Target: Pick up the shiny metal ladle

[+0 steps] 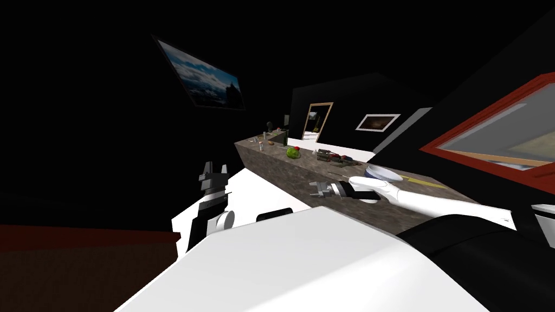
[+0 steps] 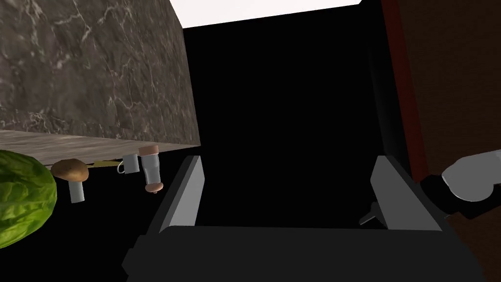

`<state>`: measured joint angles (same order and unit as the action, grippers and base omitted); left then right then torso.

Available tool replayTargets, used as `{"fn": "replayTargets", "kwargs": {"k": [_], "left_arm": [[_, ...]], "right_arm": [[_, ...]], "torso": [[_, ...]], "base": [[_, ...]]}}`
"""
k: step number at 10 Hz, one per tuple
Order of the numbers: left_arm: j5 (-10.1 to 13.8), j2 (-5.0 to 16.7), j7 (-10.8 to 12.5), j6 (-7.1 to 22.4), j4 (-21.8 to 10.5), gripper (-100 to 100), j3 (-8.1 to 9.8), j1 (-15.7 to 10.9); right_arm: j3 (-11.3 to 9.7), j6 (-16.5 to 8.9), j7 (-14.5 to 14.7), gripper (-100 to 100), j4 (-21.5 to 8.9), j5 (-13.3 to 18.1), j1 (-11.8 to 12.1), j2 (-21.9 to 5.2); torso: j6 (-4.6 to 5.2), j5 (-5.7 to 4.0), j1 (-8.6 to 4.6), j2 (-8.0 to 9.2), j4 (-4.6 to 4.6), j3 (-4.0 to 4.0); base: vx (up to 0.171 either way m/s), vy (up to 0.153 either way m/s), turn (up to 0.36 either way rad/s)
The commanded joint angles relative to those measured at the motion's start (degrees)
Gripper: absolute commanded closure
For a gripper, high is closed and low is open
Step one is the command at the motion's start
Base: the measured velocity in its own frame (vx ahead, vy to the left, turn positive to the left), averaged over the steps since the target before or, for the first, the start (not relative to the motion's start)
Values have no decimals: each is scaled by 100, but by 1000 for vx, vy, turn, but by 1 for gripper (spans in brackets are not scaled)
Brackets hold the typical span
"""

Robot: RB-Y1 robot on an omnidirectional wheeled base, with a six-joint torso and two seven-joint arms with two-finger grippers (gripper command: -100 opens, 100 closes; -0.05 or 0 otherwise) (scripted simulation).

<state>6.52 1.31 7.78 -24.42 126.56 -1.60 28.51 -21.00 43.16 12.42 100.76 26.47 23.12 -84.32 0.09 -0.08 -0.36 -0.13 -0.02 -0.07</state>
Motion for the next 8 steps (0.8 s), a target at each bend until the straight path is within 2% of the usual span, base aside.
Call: {"fn": "replayTargets", "kwargs": {"k": [1, 2, 3, 4, 5, 6, 7, 8], "left_arm": [[0, 0, 0, 0, 0, 0, 0, 0], [0, 0, 0, 0, 0, 0, 0, 0], [0, 0, 0, 0, 0, 0, 0, 0], [0, 0, 0, 0, 0, 0, 0, 0], [0, 0, 0, 0, 0, 0, 0, 0], [0, 0, 0, 0, 0, 0, 0, 0], [0, 0, 0, 0, 0, 0, 0, 0], [0, 0, 0, 0, 0, 0, 0, 0]], "right_arm": [[-40, -90, -49, -100, -133, 95, 76, -286], [-40, -90, -49, -100, -133, 95, 76, -408], [-78, -114, -98, -100, -319, 168, 114, -572], [-78, -114, -98, -100, -319, 168, 114, -694], [-114, -140, -149, -100, -499, 236, 158, -882], [-114, -140, -149, -100, -499, 236, 158, -963], [-152, -168, -201, -100, -673, 298, 208, -1153], [-152, -168, -201, -100, -673, 298, 208, -1212]], "torso": [[0, 0, 0, 0, 0, 0], [-2, -1, -5, -4, -1, -2], [1, 0, 0, -2, -1, -1], [-2, -1, -6, -3, -1, -2], [1, -1, -2, 3, 0, 1], [-1, -1, -8, 0, 0, 0], [0, -3, -4, 1, 0, 0], [-1, -3, -13, 1, 0, 0]], "base": [[74, -79, 113], [65, -69, 53], [67, -84, 81], [49, -77, 60], [63, -92, 87], [55, -80, 54], [53, -105, 76], [59, -99, 47]]}}
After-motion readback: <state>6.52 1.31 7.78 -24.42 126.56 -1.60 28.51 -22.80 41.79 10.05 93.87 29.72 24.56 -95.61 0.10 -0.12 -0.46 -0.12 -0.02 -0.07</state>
